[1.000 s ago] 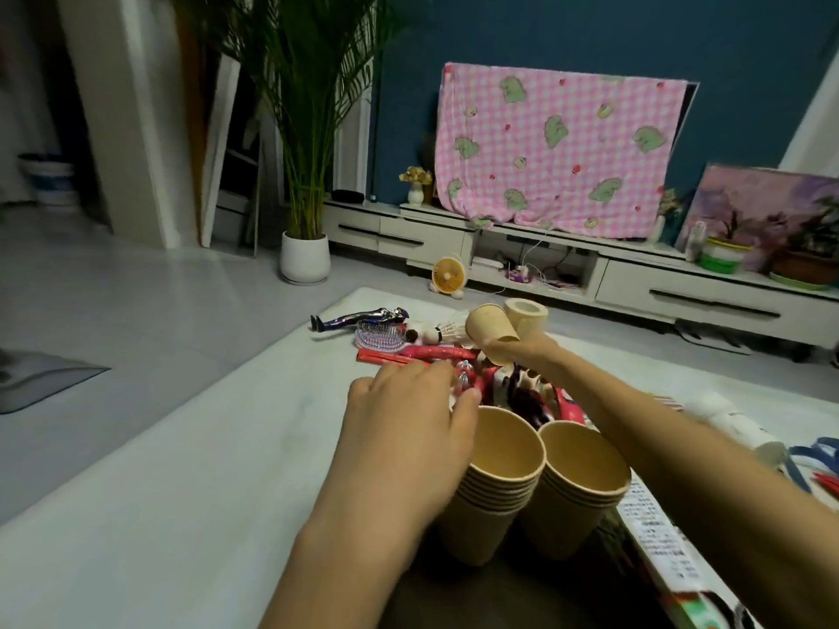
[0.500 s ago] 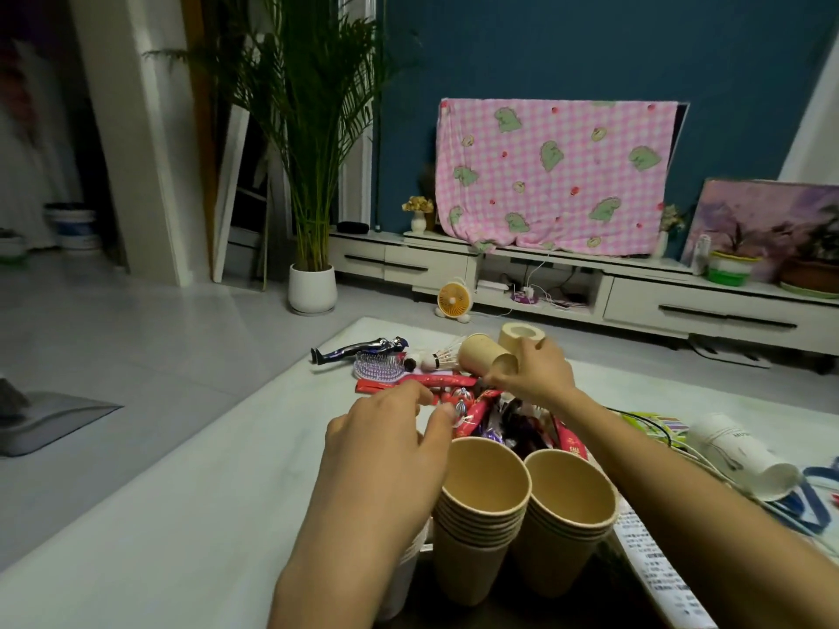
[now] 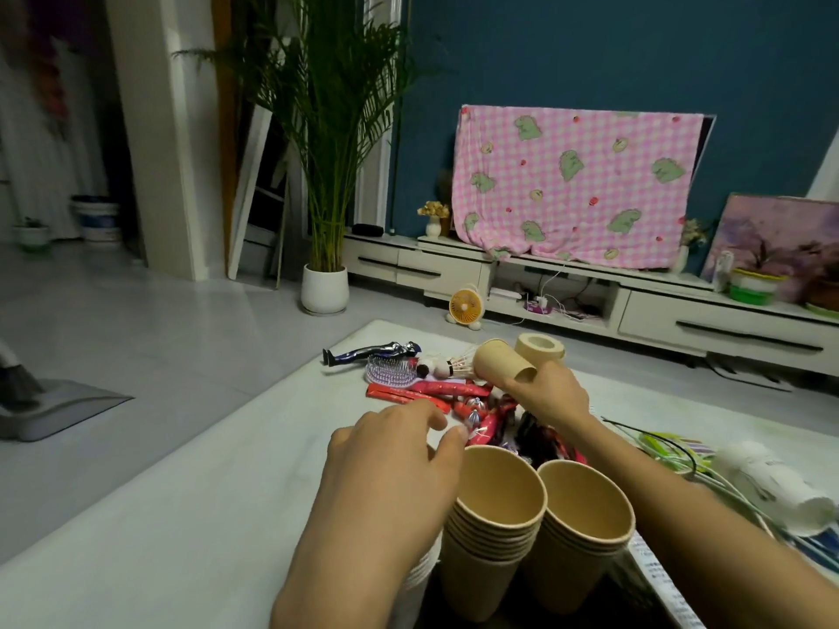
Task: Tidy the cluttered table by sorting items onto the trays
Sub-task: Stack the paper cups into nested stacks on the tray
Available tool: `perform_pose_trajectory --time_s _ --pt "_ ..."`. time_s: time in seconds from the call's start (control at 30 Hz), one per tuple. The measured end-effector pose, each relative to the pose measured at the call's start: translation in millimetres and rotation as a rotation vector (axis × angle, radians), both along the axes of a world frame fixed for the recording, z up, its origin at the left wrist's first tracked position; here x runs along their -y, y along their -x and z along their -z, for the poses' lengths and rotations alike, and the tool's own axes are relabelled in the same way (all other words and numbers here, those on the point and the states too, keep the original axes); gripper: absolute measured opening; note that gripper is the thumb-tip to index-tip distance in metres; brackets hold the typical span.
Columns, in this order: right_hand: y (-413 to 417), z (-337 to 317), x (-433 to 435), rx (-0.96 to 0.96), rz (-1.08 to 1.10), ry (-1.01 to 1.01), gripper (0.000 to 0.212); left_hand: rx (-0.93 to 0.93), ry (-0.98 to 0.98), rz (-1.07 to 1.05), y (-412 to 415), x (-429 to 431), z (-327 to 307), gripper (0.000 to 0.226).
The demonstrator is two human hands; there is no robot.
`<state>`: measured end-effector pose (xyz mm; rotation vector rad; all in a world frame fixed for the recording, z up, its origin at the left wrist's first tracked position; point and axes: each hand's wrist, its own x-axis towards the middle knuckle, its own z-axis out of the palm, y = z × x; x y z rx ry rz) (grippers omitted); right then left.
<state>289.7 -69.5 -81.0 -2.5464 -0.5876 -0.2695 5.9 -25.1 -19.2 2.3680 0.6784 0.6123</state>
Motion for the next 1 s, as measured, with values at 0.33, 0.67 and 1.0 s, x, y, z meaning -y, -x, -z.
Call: perform_pose_trajectory --time_s 0.33,0.67,1.0 --pt "86.8 -80.2 122.5 -0.41 -0.63 -0.44 0.038 0.278 -0.119 0.15 -20.6 23.8 -55.5 0.066" --pt "133.7 -60.9 197.8 -0.415 -0.38 -0.65 0.03 -0.092 -0.384 0.437 -63.1 72.1 -28.6 0.008" --pt "139.7 -8.2 253.0 -0.303 -0.163 -0.815 0.021 -0.475 -0.598 0.498 -66.9 92.8 12.5 0.035"
